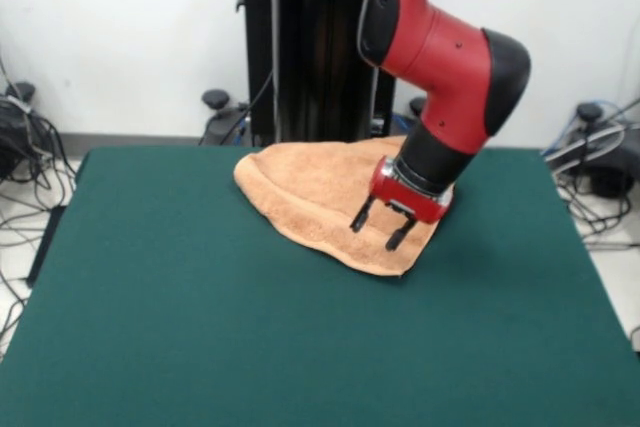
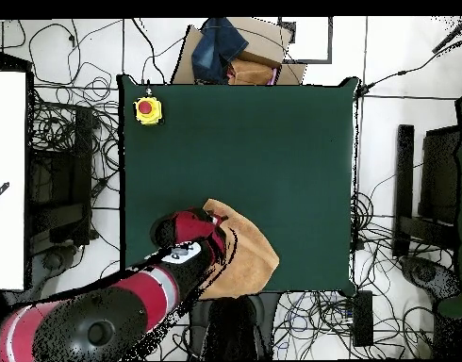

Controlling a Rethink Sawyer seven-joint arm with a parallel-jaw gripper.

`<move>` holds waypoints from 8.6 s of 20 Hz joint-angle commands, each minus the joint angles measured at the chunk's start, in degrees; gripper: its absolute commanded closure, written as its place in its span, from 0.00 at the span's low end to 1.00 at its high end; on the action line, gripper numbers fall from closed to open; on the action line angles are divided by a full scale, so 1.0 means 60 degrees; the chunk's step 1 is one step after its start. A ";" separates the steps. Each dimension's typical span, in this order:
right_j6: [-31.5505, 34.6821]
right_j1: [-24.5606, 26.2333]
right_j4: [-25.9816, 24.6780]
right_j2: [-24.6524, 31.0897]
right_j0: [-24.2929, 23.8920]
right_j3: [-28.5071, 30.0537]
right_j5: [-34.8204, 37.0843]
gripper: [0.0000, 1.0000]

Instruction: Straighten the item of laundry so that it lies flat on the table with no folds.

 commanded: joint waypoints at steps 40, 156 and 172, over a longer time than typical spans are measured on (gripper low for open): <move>0.2555 0.0971 0.2876 -0.0236 0.1642 -0.0785 0.1086 0.00; 0.2299 0.2066 0.3127 -0.0904 0.1605 -0.2402 0.1879 0.00; 0.2194 0.2034 0.3059 -0.0826 0.1507 -0.2242 0.1686 0.00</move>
